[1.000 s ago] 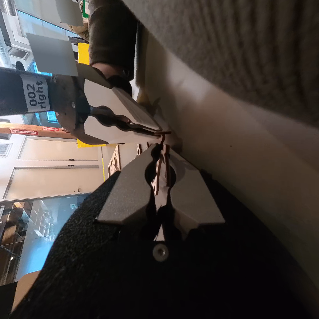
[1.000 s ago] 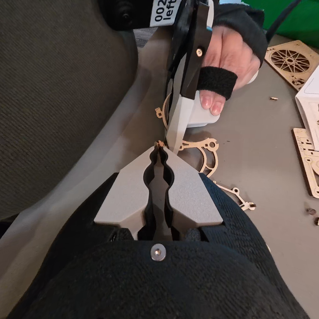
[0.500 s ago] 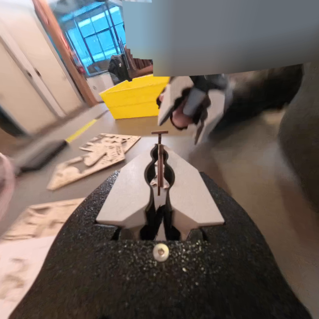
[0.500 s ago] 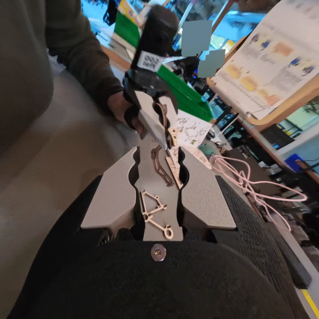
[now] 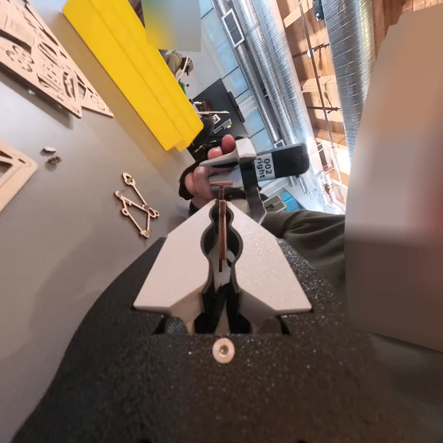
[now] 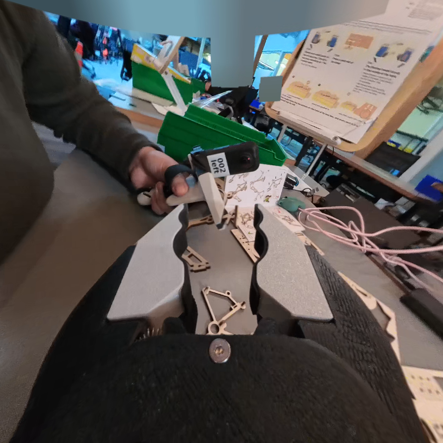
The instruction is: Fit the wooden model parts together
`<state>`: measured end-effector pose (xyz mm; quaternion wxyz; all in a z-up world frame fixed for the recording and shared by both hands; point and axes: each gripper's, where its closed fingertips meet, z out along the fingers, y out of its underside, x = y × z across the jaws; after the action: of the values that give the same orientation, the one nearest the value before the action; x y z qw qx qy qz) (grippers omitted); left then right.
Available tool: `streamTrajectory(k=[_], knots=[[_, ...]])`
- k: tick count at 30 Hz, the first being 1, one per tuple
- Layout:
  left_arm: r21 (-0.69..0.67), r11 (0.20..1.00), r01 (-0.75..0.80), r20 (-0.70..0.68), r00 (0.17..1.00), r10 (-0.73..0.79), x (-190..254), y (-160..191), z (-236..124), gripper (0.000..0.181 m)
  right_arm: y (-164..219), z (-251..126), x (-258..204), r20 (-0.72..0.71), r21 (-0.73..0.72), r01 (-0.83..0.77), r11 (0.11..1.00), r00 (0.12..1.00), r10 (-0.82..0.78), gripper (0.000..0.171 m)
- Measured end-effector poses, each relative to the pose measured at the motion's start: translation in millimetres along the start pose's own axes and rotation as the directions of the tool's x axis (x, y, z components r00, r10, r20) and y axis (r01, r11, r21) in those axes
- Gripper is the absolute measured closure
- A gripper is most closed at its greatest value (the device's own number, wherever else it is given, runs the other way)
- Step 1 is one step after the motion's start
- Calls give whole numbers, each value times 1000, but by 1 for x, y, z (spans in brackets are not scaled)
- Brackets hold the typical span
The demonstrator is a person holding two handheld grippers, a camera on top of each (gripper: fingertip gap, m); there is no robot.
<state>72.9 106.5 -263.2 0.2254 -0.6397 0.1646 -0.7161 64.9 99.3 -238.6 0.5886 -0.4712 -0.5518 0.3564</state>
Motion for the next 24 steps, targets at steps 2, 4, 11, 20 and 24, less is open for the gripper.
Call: streamTrajectory(k=[2, 4, 11, 20, 24], knots=[[5, 999, 33, -18, 999, -33, 0, -1, -1, 181, 2, 1, 5, -13, -5, -48, 999, 999, 48, 132], [0, 999, 52, -26, 998, -52, -1, -1, -1, 181, 7, 3, 8, -25, -33, -57, 998, 998, 56, 145], [-17, 998, 67, -17, 998, -68, -4, 1, 1, 181, 16, 4, 11, 12, -98, -122, 988, 992, 124, 152], [-60, 995, 81, 51, 996, -78, -15, 6, 3, 181, 36, -4, 11, 102, -192, -296, 936, 942, 319, 153], [-82, 995, 61, 65, 996, -56, -15, 9, 4, 181, 35, -5, 8, 141, -186, -368, 911, 907, 396, 154]])
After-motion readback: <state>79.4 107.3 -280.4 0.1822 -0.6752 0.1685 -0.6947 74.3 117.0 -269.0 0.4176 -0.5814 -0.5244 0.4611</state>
